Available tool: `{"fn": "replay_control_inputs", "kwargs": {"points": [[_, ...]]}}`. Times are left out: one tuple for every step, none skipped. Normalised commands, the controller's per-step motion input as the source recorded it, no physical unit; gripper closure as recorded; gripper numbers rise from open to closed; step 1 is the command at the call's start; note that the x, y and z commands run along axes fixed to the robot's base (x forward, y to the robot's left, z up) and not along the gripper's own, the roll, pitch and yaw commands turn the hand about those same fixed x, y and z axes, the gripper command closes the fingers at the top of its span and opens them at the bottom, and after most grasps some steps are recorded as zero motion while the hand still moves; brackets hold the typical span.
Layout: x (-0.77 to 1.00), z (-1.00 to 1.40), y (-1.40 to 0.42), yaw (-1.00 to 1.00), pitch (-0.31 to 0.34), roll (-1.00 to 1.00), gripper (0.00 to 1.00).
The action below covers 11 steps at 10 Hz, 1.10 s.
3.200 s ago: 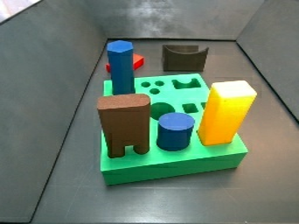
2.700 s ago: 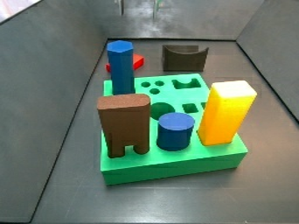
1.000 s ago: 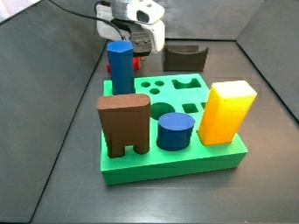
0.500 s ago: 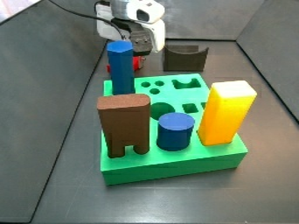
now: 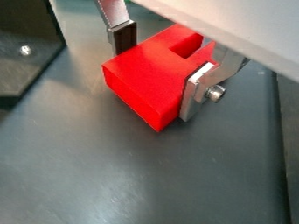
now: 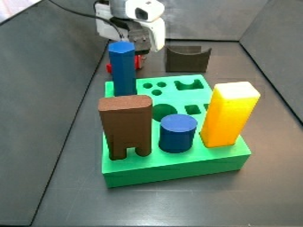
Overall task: Pick up the double-square object. Move up. Rotate the double-square object. Place the double-square object on the fixture. Regrasp the double-square object. Move to above the board. Insert the double-square object.
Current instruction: Move up, then rotate the double-square object.
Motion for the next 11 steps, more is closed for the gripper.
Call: {"fn": "replay_control_inputs", "kwargs": {"points": [[-0.03, 0.78, 0.04, 0.01, 0.028, 0.01, 1.00], [-0.03, 0.63, 0.04, 0.00, 0.066, 0.01, 1.00], [-0.02, 0.55, 0.03, -0.01, 0.078, 0.01, 1.00], [-0.01, 0.36, 0.02, -0.02, 0.078, 0.01, 1.00], [-0.01, 0.20, 0.02, -0.02, 0.065, 0.02, 1.00], [0.24, 0.83, 0.83, 0.00, 0.000, 0.00, 1.00], [0.25, 0.79, 0.82, 0.00, -0.005, 0.00, 1.00], [0.15, 0.64, 0.62, -0.02, 0.056, -0.02, 1.00], [0.06, 0.44, 0.35, -0.02, 0.082, -0.05, 1.00], [0.03, 0.29, 0.15, -0.02, 0.076, -0.06, 1.00], [0.03, 0.18, 0.08, -0.02, 0.070, -0.06, 1.00]]}}
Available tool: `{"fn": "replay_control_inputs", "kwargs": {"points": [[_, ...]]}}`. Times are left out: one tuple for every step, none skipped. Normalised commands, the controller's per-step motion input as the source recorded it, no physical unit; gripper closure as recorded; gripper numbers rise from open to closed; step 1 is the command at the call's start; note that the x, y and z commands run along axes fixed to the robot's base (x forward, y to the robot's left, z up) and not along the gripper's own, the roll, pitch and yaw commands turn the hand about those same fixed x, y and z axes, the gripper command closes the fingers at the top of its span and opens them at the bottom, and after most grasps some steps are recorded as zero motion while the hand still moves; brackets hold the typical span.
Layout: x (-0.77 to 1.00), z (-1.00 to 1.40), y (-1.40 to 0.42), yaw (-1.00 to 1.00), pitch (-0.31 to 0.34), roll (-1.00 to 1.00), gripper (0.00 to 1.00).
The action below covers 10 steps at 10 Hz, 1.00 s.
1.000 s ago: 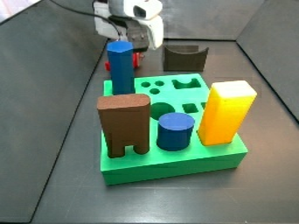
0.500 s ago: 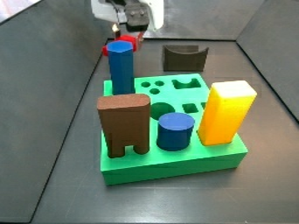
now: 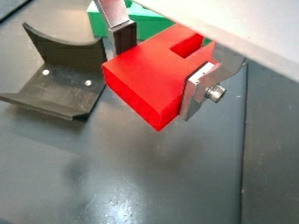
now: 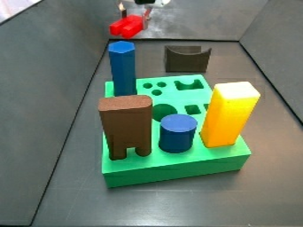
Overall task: Pick up the double-square object. Move up. Rotate the double-square object. Place the double-square object on the fixture. Regrasp the double-square object. Move to above the board. Insert the double-square object.
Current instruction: Rotate the double-square object.
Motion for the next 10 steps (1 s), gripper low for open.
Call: {"fn": "replay_control_inputs", "kwargs": {"points": [[0.00, 0.00, 0.00, -1.00, 0.000, 0.00, 1.00], [0.00, 0.00, -0.01, -1.00, 0.000, 0.00, 1.00], [0.00, 0.00, 0.00, -1.00, 0.000, 0.00, 1.00], [0.00, 0.00, 0.00, -1.00, 0.000, 0.00, 1.00], [0.00, 0.00, 0.01, -1.00, 0.000, 0.00, 1.00], [-0.01, 0.00, 0.01, -1.00, 0.001, 0.00, 1.00], [-0.01, 0.00, 0.01, -1.00, 0.001, 0.00, 1.00], [-0.01, 0.00, 0.01, -1.00, 0.001, 0.00, 1.00], [-0.01, 0.00, 0.01, -1.00, 0.001, 0.00, 1.00], [-0.01, 0.00, 0.01, -1.00, 0.001, 0.00, 1.00]]}}
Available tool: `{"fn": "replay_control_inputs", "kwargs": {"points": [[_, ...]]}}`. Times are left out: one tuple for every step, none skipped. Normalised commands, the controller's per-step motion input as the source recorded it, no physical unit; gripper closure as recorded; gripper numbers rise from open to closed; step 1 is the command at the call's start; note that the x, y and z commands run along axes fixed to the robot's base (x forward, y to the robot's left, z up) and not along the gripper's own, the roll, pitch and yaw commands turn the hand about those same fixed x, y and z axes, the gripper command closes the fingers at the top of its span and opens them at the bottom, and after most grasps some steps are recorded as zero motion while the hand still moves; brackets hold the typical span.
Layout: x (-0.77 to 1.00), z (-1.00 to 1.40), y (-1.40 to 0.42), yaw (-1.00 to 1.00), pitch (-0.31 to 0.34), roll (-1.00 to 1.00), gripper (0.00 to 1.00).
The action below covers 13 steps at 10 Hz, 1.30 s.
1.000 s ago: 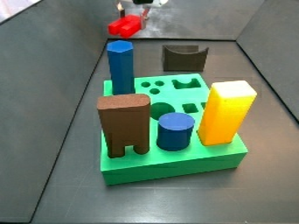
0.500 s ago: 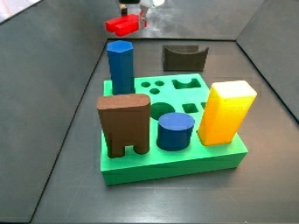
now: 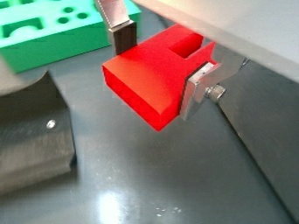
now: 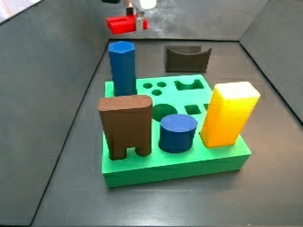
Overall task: Pick up the double-square object. Move up. Rotate the double-square object. Place the double-square object on the fixture. Regrasp the double-square object. Move to above the board. Insert the double-square object.
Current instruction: Rotate the double-square object.
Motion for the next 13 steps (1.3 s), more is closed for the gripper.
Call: {"fn": "replay_control_inputs", "kwargs": {"points": [[-0.01, 0.00, 0.01, -1.00, 0.001, 0.00, 1.00], [-0.01, 0.00, 0.01, -1.00, 0.001, 0.00, 1.00], [-0.01, 0.00, 0.01, -1.00, 0.001, 0.00, 1.00], [-0.01, 0.00, 0.01, -1.00, 0.001, 0.00, 1.00], [-0.01, 0.00, 0.01, -1.00, 0.002, 0.00, 1.00], [-0.01, 0.00, 0.01, -1.00, 0.002, 0.00, 1.00], [-0.01, 0.00, 0.01, -1.00, 0.002, 0.00, 1.00], [-0.01, 0.00, 0.01, -1.00, 0.002, 0.00, 1.00], [-0.01, 0.00, 0.01, -1.00, 0.002, 0.00, 1.00], [-0.01, 0.00, 0.01, -1.00, 0.002, 0.00, 1.00], [-0.01, 0.00, 0.01, -1.00, 0.002, 0.00, 1.00], [-0.01, 0.00, 0.01, -1.00, 0.002, 0.00, 1.00], [-0.01, 0.00, 0.01, -1.00, 0.003, 0.00, 1.00]]}}
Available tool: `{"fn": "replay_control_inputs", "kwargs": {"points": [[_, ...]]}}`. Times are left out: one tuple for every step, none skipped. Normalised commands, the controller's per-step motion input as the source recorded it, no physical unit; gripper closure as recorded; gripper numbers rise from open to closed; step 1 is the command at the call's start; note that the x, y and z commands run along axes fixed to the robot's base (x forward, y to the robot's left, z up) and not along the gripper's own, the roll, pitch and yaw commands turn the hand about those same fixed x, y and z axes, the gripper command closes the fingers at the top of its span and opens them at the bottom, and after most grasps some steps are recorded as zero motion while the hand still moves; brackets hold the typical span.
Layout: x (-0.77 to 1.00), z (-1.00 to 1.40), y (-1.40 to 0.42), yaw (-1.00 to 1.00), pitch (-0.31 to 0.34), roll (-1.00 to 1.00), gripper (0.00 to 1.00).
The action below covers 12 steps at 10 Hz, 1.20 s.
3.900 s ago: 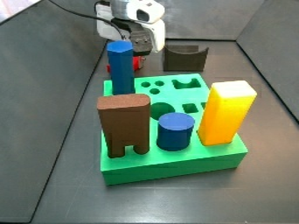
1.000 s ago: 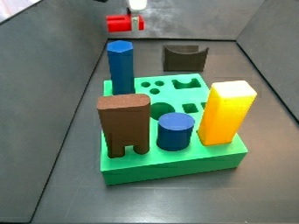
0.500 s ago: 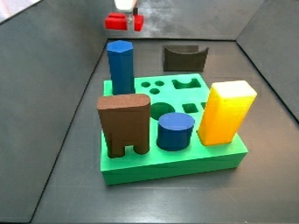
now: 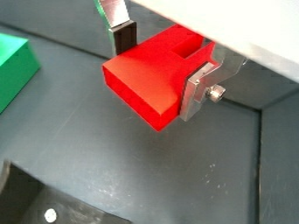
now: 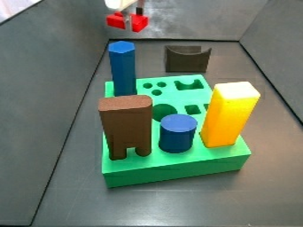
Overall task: Pick up the double-square object. Move up. Rotate the double-square object. Place the double-square object on the fixture. Regrasp the double-square object. Move to above the board. Insert the double-square object.
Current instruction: Rotate the double-square object.
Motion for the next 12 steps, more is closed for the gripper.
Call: {"fn": "replay_control_inputs", "kwargs": {"points": [[-0.01, 0.00, 0.01, -1.00, 0.003, 0.00, 1.00], [-0.01, 0.00, 0.01, -1.00, 0.003, 0.00, 1.00], [-0.01, 0.00, 0.01, -1.00, 0.003, 0.00, 1.00], [-0.01, 0.00, 0.01, -1.00, 0.004, 0.00, 1.00], [-0.01, 0.00, 0.01, -1.00, 0.004, 0.00, 1.00], [-0.01, 0.00, 0.01, -1.00, 0.005, 0.00, 1.00], [-0.01, 0.00, 0.01, -1.00, 0.005, 0.00, 1.00], [-0.01, 0.00, 0.01, -1.00, 0.006, 0.00, 1.00], [-0.01, 0.00, 0.01, -1.00, 0.006, 0.00, 1.00], [-0.01, 0.00, 0.01, -1.00, 0.007, 0.00, 1.00], [-0.01, 0.00, 0.01, -1.00, 0.008, 0.00, 1.00], [-0.01, 0.00, 0.01, -1.00, 0.010, 0.00, 1.00]]}}
